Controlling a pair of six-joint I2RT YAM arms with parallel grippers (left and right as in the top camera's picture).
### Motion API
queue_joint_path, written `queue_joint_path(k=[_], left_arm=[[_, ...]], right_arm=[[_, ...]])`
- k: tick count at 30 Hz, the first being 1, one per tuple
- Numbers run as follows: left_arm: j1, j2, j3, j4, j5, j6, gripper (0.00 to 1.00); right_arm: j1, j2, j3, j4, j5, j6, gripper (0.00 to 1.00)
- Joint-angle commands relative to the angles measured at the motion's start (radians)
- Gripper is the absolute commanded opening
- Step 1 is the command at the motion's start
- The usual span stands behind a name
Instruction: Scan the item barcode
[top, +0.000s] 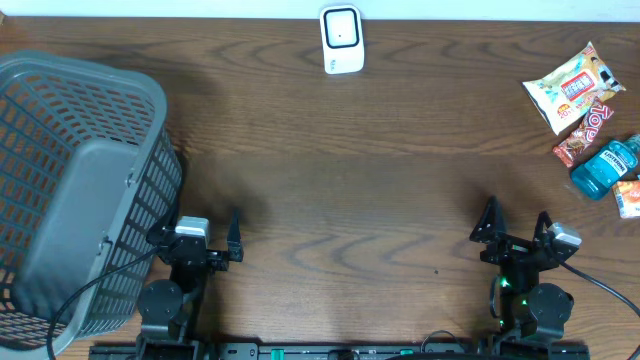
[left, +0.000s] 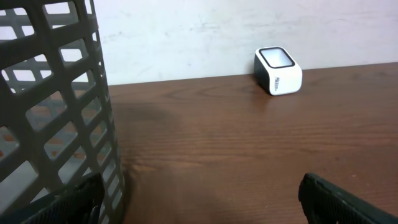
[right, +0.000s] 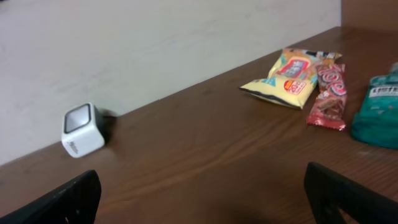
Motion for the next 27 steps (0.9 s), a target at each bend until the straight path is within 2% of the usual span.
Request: queue_joint_path(k=[1, 4, 10, 27], left_arm=[[-0.002, -0.006, -0.028, -0.014, 0.019, -0.005, 1.0], [-0.002, -0.006, -0.028, -0.014, 0.019, -0.005, 1.0], [-0.002, -0.006, -0.028, -0.014, 0.019, -0.005, 1.0], [-0.002, -0.006, -0.028, -0.014, 0.019, -0.005, 1.0]], right_arm=[[0.008, -0.005, -0.001, -0.003, 0.023, -0.155, 0.99], [0.008, -0.005, -0.001, -0.003, 0.023, -0.253, 0.99], [0.008, -0.005, -0.001, -0.003, 0.023, -0.348, 0.99], [0.008, -0.005, -0.001, -0.003, 0.023, -0.352, 0.99]])
